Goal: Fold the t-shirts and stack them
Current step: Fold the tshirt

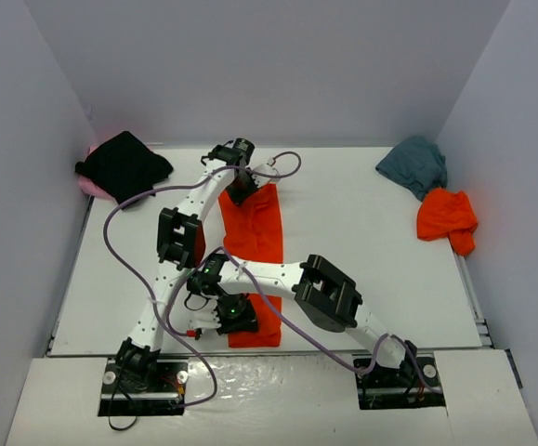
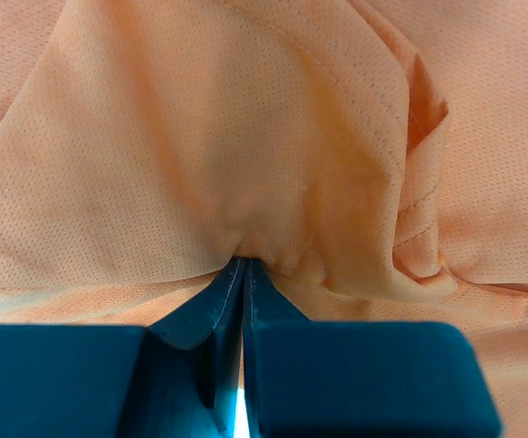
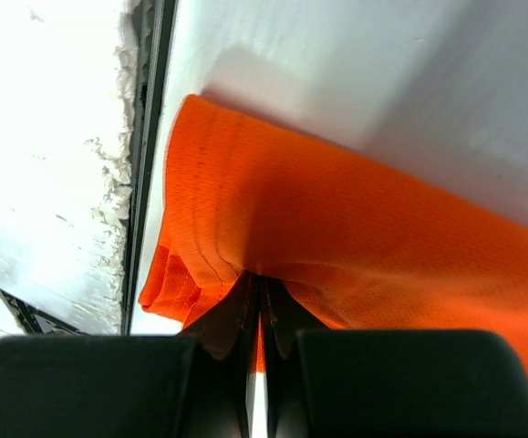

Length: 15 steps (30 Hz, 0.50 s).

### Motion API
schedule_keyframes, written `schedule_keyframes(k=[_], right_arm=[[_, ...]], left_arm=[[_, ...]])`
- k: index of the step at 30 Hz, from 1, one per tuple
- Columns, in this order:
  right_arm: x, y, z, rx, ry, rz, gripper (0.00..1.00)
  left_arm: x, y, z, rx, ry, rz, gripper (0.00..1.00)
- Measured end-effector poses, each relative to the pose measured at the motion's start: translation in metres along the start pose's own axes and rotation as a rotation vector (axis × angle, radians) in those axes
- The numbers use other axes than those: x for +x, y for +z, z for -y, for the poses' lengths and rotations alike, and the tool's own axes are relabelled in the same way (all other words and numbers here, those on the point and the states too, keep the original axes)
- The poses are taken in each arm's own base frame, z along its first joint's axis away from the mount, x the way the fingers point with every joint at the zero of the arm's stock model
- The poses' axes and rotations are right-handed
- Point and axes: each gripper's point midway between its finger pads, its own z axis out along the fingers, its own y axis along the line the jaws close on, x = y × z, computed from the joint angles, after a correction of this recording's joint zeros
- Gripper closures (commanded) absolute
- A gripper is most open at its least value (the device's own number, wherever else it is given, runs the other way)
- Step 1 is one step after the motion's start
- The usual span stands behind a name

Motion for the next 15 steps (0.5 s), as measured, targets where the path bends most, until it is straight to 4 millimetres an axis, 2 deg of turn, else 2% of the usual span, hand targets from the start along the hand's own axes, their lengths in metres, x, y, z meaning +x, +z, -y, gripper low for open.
schedule_keyframes(k=[2,7,10,12,15], right_arm=[[0.0,0.0,0.0,-0.003,-0.005,-0.002,1.0],[0.002,0.0,0.002,0.008,0.002,-0.009,1.0],[0.004,-0.002,0.005,0.029,0.021,-0.01,0.99],[0.006,-0.004,0.011,0.071,0.029,-0.007,0.96],[0.012,-0.01,0.026,0.143,0.051,0.007,0.94]], left_arm=[[-0.004,0.001,0.0,0.0,0.002,0.014,0.98],[-0.01,0.0,-0.004,-0.024,-0.027,0.04,0.77],[-0.012,-0.003,-0.006,-0.039,-0.051,0.053,0.69],[-0.012,-0.015,-0.009,-0.06,-0.068,0.059,0.59],[-0.018,-0.048,-0.023,-0.123,-0.09,0.095,0.59]])
